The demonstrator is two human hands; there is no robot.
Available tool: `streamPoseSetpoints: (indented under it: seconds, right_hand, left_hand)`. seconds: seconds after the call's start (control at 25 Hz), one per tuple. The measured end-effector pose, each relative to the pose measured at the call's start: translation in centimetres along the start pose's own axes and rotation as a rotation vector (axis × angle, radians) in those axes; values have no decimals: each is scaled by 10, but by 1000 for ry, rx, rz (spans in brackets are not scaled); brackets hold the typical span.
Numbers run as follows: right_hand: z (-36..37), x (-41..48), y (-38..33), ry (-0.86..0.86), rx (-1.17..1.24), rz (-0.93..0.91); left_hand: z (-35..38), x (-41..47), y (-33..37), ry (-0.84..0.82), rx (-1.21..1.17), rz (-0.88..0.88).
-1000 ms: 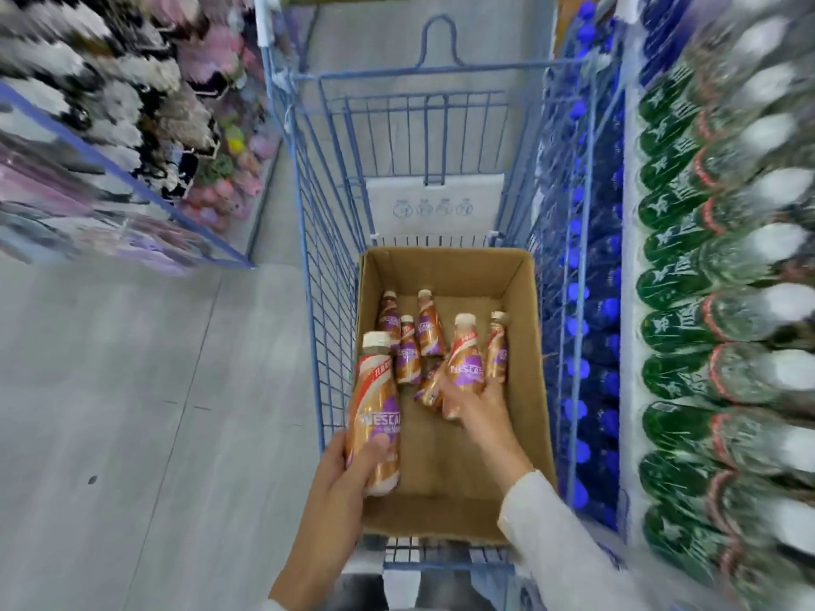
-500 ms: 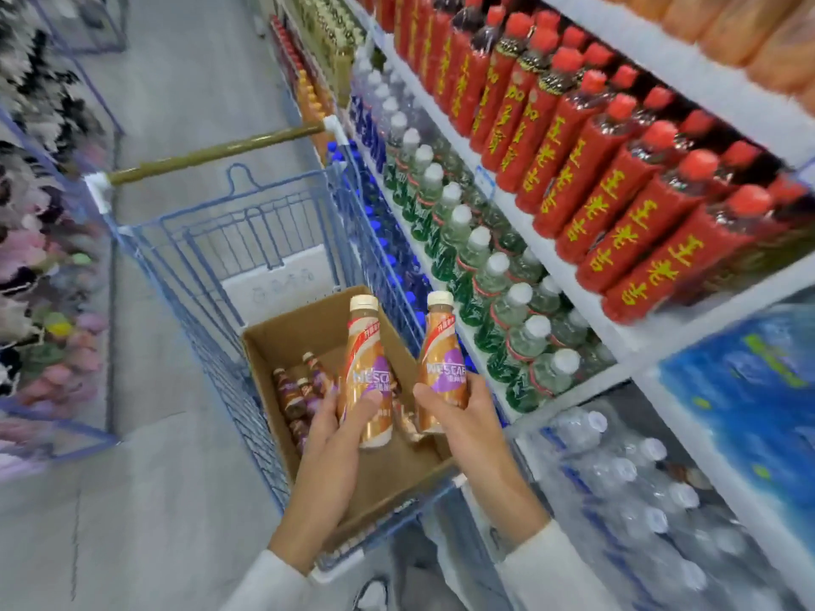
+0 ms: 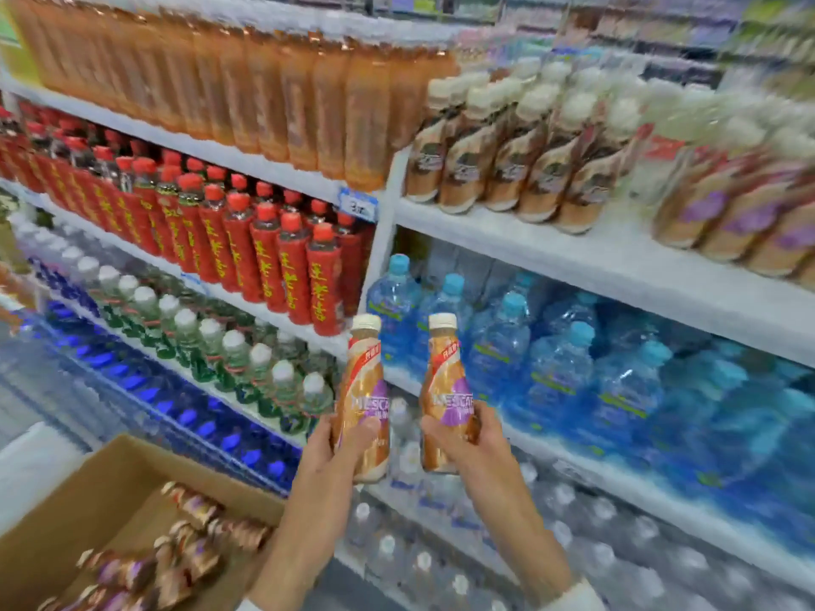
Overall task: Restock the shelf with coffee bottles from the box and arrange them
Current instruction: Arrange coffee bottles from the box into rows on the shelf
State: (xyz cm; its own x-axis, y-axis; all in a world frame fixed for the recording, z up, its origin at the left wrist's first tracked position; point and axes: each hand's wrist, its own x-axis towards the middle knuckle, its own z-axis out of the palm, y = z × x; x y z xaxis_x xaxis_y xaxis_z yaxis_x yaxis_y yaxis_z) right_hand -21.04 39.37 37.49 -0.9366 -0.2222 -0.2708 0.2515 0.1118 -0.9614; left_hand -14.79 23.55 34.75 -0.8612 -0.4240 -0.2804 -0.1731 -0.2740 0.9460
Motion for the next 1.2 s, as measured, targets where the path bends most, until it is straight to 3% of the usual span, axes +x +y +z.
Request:
streamPoseSetpoints:
  seconds: [0.24,0.52,0.72,0.92,1.2]
  right_hand:
    - [-166,-26,-22,226,99,-101]
    - [-350,-46,-63,384,123,-207]
    - [-431,-23,-112,459,67,-304]
    - [-465,17,-132,467,16,-346]
    - [-474,45,-114,396,-24,-343]
  left_hand:
    - [175,-24,7,-267,54,59]
    - [363,-53,19,-456,83,176]
    - [463,-42,49,-485,154,350]
    - [513,-2,60,-555,296,455]
    - [510,15,53,-539,420,509]
